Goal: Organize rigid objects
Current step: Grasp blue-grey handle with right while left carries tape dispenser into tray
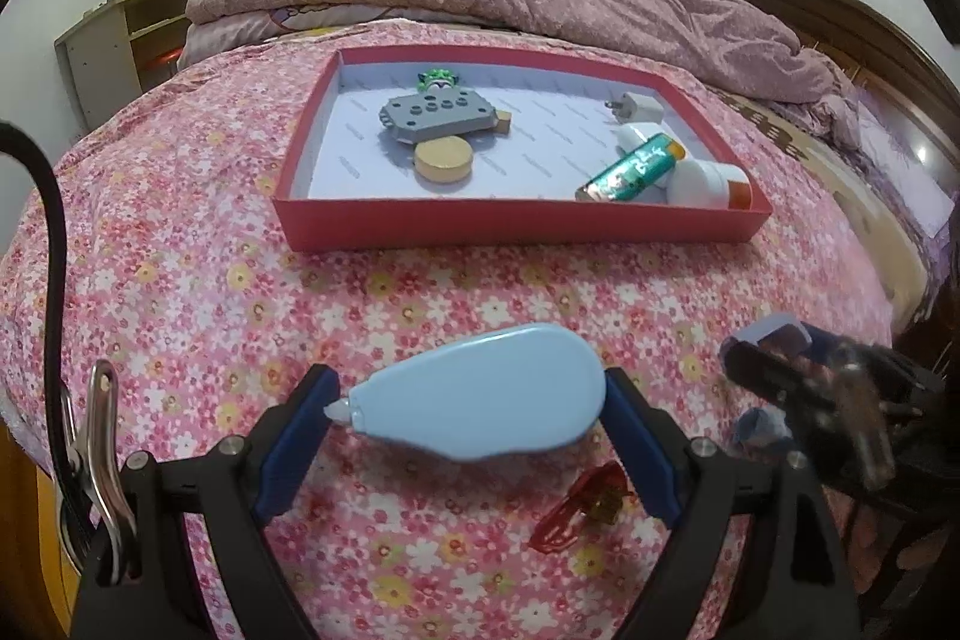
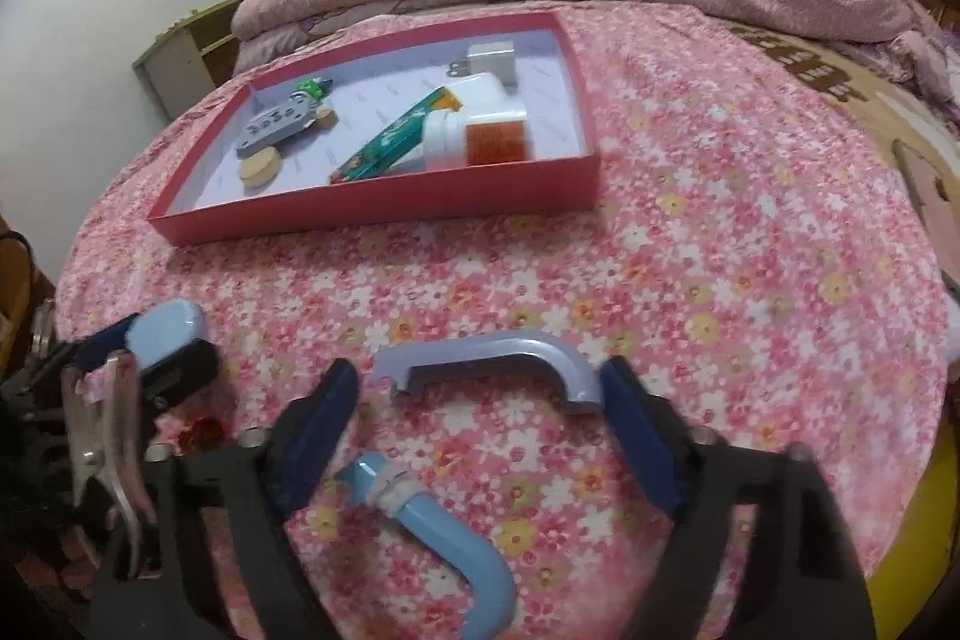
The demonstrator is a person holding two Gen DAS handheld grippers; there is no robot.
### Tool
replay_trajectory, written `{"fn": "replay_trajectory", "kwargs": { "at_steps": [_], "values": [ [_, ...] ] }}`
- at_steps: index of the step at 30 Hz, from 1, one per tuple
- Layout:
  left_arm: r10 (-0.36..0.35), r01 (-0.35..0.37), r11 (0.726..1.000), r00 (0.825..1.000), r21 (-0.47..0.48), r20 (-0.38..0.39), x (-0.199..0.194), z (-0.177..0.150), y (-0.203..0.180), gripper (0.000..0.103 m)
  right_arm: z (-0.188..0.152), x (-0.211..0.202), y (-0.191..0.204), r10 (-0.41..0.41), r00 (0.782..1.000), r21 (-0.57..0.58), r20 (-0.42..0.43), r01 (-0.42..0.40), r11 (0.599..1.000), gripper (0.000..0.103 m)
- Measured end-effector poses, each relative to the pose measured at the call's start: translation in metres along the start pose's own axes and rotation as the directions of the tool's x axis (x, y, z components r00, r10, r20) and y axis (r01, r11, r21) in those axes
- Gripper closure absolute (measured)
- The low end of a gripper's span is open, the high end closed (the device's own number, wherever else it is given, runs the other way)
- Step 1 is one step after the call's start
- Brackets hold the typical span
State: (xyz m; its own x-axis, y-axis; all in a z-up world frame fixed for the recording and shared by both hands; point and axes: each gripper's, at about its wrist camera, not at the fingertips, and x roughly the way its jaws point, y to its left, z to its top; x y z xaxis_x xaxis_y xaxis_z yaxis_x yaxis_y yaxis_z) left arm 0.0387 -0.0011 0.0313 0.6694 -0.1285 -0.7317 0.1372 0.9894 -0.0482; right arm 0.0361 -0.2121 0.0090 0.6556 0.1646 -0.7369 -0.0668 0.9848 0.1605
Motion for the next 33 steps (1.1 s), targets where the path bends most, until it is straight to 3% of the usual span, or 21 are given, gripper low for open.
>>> {"fn": "replay_trajectory", "kwargs": {
  "at_steps": [7,16,25,33],
  "values": [
    [0.003,-0.003,1.000,0.999,-0.003,0.035,-0.007,0.013,0.004,0.013,-0.001,0.000,0.000,-0.002,1.000,-0.027,0.014,0.002,1.000,0.028],
    [0.002,-0.003,1.000,0.997,0.013,0.079,0.003,0.057,0.006,0.013,-0.003,-0.004,-0.003,0.014,1.000,-0.025,0.014,-0.014,1.000,0.028],
    [0.014,-0.015,1.000,0.997,0.007,0.072,0.033,0.083,0.009,0.013,-0.005,-0.005,-0.002,0.019,1.000,-0.036,0.015,-0.018,0.999,0.028],
    [0.013,-0.013,1.000,0.999,-0.016,0.039,0.052,0.084,0.012,0.013,-0.005,-0.005,-0.001,0.020,1.000,-0.041,0.015,-0.019,0.999,0.027]
  ]
}}
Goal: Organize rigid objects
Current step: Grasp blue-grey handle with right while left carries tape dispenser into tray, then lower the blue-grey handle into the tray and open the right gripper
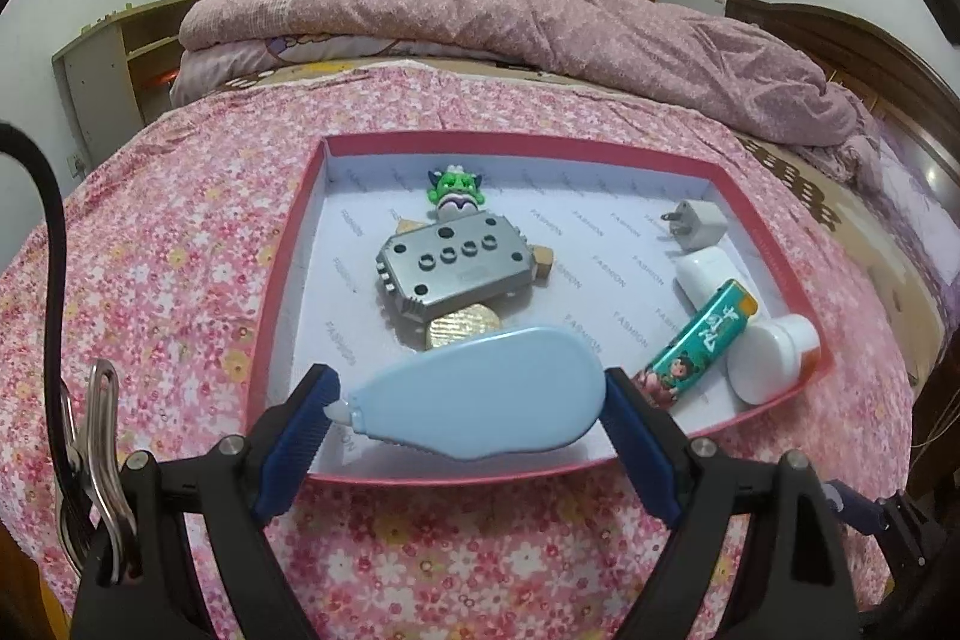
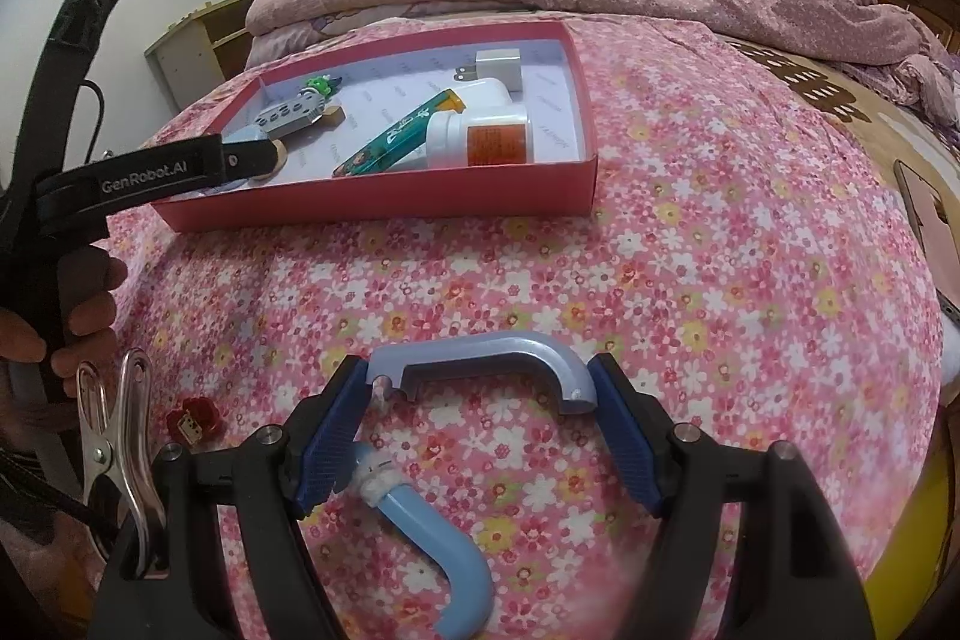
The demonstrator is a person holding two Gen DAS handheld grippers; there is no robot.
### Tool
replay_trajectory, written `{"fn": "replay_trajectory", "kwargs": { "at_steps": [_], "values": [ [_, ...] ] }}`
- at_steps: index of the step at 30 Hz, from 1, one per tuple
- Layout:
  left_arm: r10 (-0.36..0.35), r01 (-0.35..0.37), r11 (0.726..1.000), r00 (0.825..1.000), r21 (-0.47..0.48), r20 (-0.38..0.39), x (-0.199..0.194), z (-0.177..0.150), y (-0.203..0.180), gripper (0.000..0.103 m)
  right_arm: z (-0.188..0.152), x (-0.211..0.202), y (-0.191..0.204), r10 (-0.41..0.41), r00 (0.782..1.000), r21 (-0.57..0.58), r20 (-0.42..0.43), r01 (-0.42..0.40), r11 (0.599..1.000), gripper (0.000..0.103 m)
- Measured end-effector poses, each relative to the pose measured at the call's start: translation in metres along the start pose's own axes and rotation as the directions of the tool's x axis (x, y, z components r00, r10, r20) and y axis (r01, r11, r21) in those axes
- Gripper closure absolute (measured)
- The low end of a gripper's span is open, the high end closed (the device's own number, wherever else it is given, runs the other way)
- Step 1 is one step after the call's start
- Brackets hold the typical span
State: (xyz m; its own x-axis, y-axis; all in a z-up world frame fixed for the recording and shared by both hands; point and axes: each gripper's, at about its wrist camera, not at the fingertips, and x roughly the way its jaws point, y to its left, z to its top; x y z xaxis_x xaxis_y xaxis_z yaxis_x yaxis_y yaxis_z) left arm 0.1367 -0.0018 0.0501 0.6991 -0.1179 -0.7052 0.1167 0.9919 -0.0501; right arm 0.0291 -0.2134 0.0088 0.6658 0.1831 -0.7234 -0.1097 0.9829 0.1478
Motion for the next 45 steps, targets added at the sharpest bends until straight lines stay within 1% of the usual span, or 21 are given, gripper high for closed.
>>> {"fn": "replay_trajectory", "kwargs": {
  "at_steps": [4,14,20,28,36,45],
  "values": [
    [0.018,-0.018,1.000,1.000,0.017,0.003,0.002,-0.001,-0.004,0.013,0.000,0.000,0.000,0.002,1.000,-0.001,0.003,-0.002,1.000,0.027],
    [0.020,-0.020,1.000,1.000,0.019,0.008,0.000,-0.006,-0.005,0.013,0.003,-0.003,-0.003,0.026,1.000,0.007,0.008,-0.026,1.000,0.028],
    [0.019,-0.019,1.000,1.000,0.018,0.009,-0.001,-0.007,-0.006,0.012,0.013,-0.006,-0.003,0.026,0.999,-0.011,0.021,-0.026,1.000,0.028],
    [0.021,-0.021,1.000,1.000,0.014,0.006,-0.001,-0.008,-0.007,0.012,0.048,-0.015,0.006,0.040,0.996,-0.067,0.079,-0.035,0.997,0.027],
    [0.020,-0.020,1.000,1.000,0.011,0.002,-0.001,-0.008,-0.006,0.012,0.091,0.000,0.013,0.068,0.992,-0.088,0.103,-0.059,0.994,0.027],
    [0.021,-0.021,1.000,1.000,0.010,0.001,0.000,-0.008,-0.005,0.012,0.123,0.037,0.011,0.057,0.996,-0.089,0.067,-0.051,0.995,0.027]
  ]
}}
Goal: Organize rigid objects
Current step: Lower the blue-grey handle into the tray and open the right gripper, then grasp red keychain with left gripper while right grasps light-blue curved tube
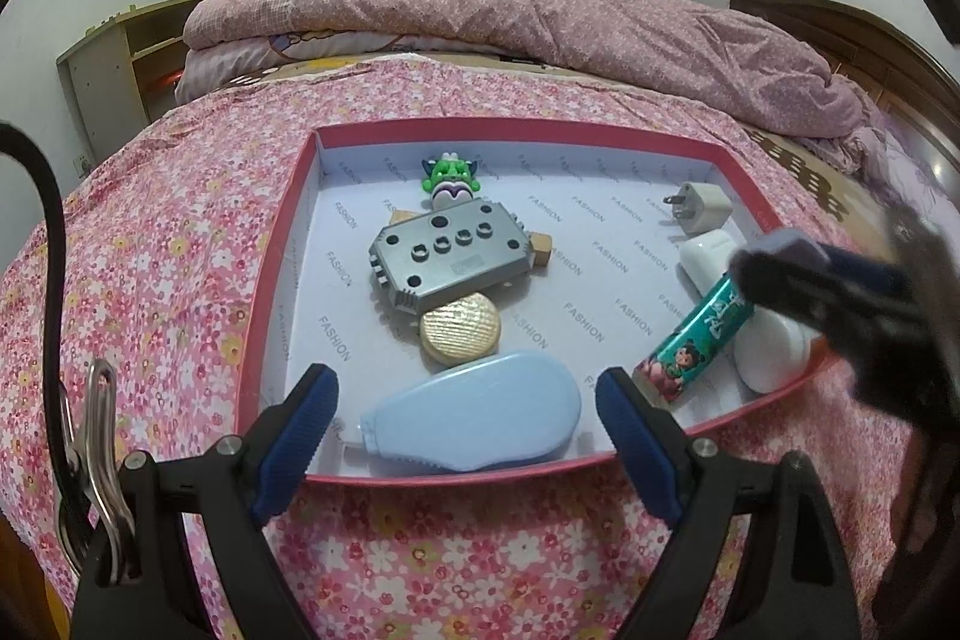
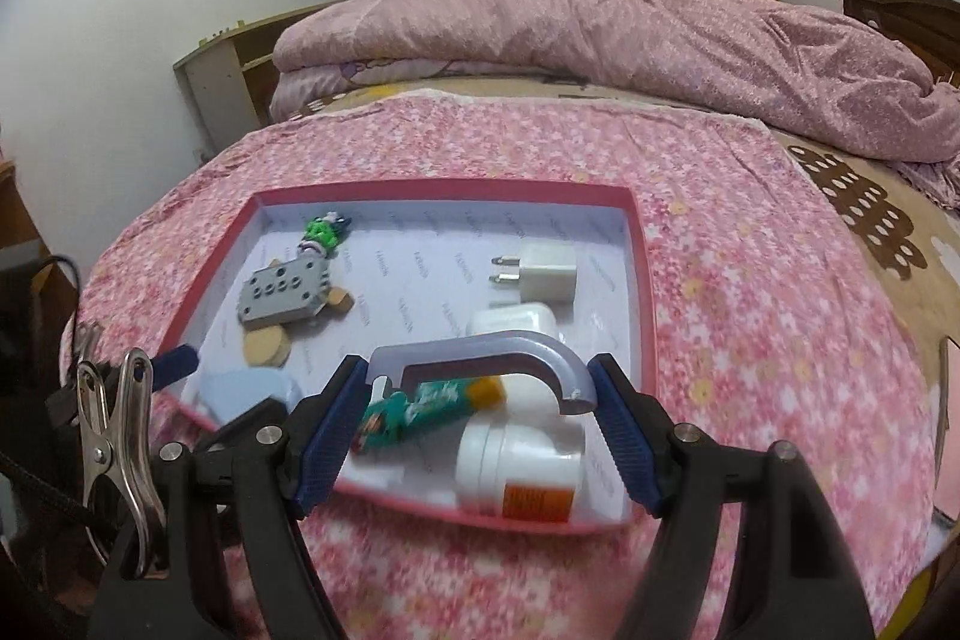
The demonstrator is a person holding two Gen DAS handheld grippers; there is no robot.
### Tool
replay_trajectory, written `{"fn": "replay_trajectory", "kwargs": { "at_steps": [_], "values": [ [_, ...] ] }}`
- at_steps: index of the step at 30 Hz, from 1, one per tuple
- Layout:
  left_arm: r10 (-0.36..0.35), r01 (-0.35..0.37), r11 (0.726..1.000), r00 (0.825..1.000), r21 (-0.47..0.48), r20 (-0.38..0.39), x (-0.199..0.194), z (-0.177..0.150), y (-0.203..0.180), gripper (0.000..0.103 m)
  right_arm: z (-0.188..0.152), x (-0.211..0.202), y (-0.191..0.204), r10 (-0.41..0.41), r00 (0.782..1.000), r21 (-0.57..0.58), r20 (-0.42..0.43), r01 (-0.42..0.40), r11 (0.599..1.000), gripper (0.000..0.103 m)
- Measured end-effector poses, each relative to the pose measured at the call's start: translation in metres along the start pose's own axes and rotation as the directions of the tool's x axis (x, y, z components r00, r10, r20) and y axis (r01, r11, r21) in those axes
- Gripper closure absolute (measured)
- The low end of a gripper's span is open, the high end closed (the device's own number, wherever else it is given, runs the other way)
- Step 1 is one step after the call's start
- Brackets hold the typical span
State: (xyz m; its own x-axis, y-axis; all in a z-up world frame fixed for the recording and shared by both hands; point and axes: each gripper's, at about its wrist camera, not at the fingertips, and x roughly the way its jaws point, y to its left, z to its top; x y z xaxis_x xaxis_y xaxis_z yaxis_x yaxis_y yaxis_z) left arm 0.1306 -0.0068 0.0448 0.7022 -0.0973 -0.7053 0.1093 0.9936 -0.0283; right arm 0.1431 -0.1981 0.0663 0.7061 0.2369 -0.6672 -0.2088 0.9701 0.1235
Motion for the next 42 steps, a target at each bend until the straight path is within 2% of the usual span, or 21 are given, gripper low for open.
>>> {"fn": "replay_trajectory", "kwargs": {
  "at_steps": [10,13,16,23,29,32,37,42],
  "values": [
    [-0.006,0.006,1.000,1.000,0.002,-0.007,0.002,0.001,0.003,0.012,0.013,0.024,-0.009,0.026,1.000,0.034,-0.014,-0.025,0.999,0.026],
    [-0.020,0.020,1.000,1.000,-0.002,-0.014,0.001,0.003,0.003,0.012,0.010,0.019,-0.009,0.054,0.999,0.045,-0.004,-0.053,0.998,0.025],
    [-0.028,0.028,1.000,1.000,-0.008,-0.012,-0.004,0.006,0.001,0.012,0.007,0.010,-0.008,0.065,0.998,0.035,0.023,-0.066,0.997,0.019],
    [-0.019,0.019,1.000,1.000,0.025,0.012,-0.025,0.006,-0.006,0.012,0.002,-0.016,-0.009,0.091,0.994,0.032,0.061,-0.093,0.995,0.019],
    [-0.041,0.041,0.999,0.999,0.030,0.009,-0.044,-0.004,-0.009,0.012,-0.015,-0.044,-0.008,0.114,0.991,0.039,0.071,-0.117,0.992,0.019],
    [-0.047,0.047,0.999,0.999,0.018,0.005,-0.053,-0.010,-0.008,0.012,-0.027,-0.054,-0.004,0.113,0.992,0.024,0.057,-0.115,0.993,0.019],
    [-0.043,0.043,0.999,0.999,0.033,-0.004,-0.064,-0.024,-0.008,0.012,-0.051,-0.064,-0.009,0.177,0.984,0.081,0.020,-0.178,0.981,0.019],
    [-0.045,0.046,0.999,0.999,0.022,-0.024,-0.072,-0.041,-0.007,0.012,-0.072,-0.077,-0.005,0.177,0.984,0.058,0.001,-0.177,0.983,0.019]
  ]
}}
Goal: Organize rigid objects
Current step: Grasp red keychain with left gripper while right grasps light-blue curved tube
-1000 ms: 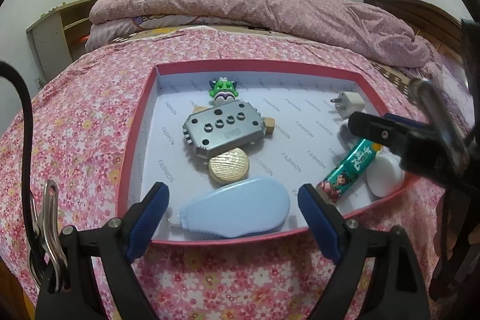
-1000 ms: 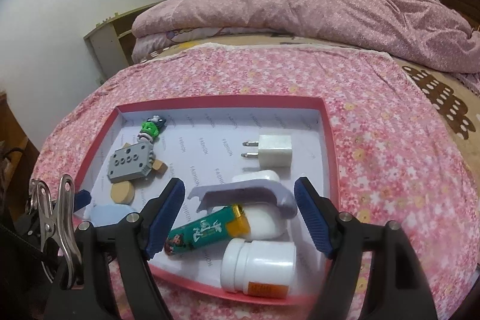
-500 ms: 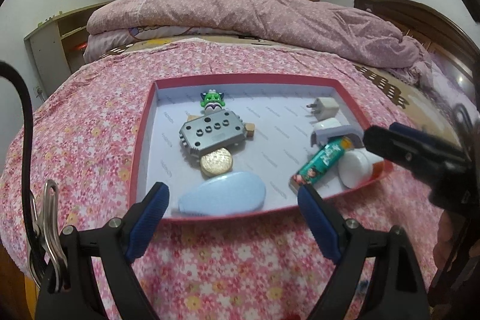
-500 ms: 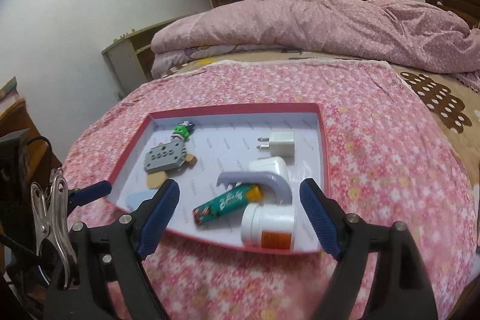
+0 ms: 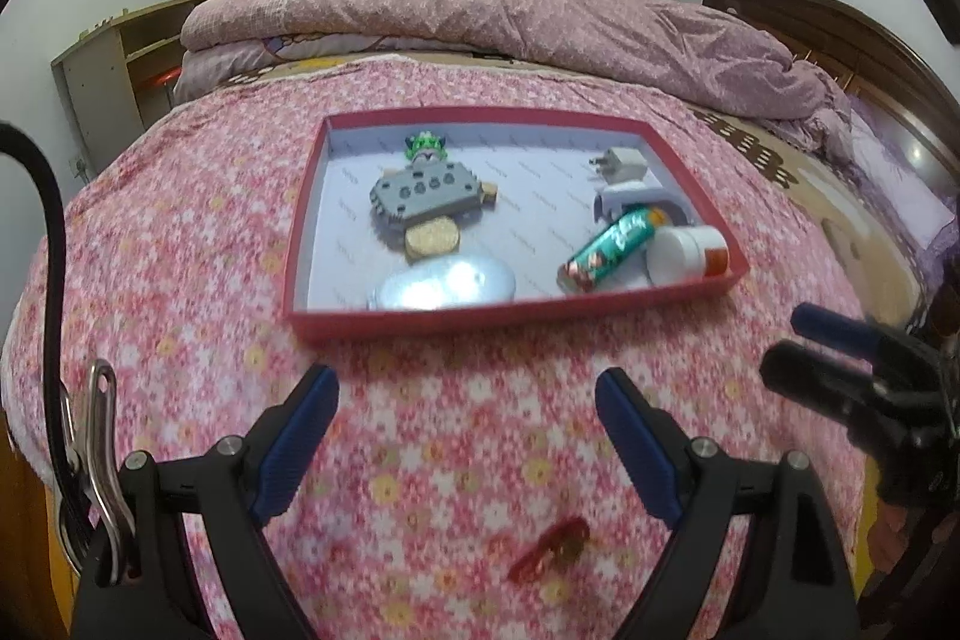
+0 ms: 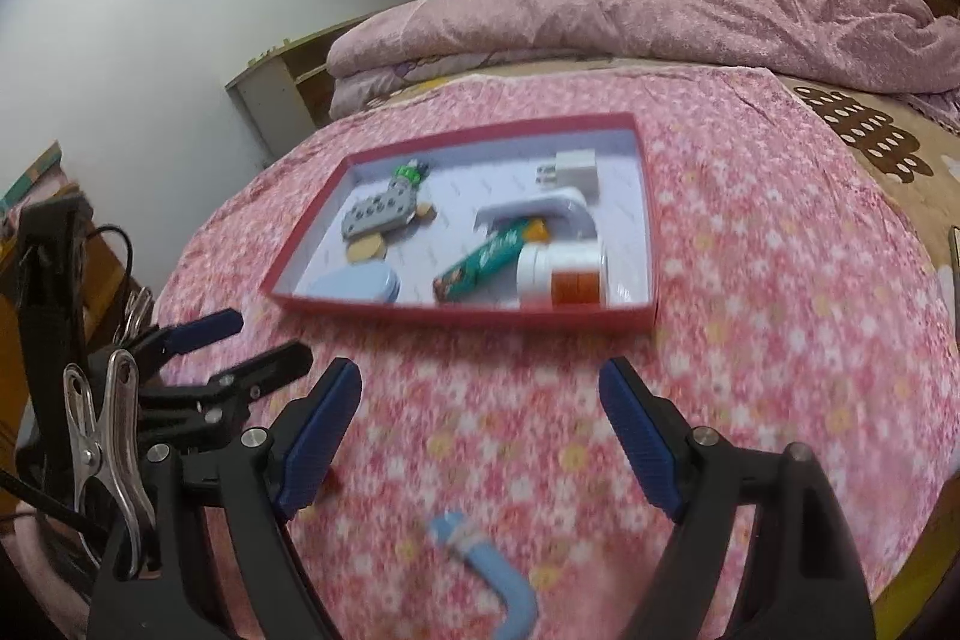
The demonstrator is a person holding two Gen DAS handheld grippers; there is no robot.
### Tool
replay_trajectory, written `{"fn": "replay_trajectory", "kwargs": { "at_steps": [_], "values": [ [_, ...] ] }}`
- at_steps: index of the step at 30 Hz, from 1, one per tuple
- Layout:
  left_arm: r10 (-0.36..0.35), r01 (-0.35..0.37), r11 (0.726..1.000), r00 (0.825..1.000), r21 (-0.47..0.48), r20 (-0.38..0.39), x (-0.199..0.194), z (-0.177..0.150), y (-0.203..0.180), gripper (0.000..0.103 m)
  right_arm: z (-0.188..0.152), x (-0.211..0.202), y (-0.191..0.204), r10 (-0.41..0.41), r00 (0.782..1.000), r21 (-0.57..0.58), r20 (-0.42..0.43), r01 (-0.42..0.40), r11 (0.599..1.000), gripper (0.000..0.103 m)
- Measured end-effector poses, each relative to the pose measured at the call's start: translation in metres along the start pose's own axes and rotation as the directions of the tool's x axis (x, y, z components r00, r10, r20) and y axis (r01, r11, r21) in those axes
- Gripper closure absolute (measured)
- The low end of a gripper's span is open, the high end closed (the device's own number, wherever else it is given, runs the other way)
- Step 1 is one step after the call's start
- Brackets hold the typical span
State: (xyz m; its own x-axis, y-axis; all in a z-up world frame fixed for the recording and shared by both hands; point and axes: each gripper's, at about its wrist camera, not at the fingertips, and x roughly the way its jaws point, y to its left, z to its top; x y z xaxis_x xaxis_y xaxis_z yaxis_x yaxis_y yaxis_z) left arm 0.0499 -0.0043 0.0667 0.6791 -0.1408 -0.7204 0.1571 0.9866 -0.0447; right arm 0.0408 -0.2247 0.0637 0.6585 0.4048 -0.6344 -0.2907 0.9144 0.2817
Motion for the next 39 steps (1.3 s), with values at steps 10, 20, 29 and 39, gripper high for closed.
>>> {"fn": "replay_trajectory", "kwargs": {
  "at_steps": [10,20,29,39],
  "values": [
    [-0.029,0.029,0.999,0.999,0.019,-0.015,-0.012,-0.033,-0.008,0.013,-0.053,-0.023,0.008,-0.036,0.998,-0.015,-0.052,0.036,0.999,0.019],
    [-0.041,0.045,0.994,0.998,0.098,-0.044,-0.005,-0.058,-0.021,0.018,-0.080,-0.019,0.011,-0.083,0.992,-0.062,-0.094,0.078,0.995,0.044],
    [-0.066,0.073,0.990,0.996,0.121,-0.068,0.009,-0.066,-0.026,0.048,-0.093,-0.003,0.015,-0.124,0.986,-0.106,-0.112,0.113,0.988,0.061],
    [-0.055,0.061,0.977,0.998,0.202,-0.038,0.011,-0.073,-0.034,0.053,-0.099,0.000,0.020,-0.153,0.986,-0.131,-0.060,0.144,0.981,0.062]
  ]
}}
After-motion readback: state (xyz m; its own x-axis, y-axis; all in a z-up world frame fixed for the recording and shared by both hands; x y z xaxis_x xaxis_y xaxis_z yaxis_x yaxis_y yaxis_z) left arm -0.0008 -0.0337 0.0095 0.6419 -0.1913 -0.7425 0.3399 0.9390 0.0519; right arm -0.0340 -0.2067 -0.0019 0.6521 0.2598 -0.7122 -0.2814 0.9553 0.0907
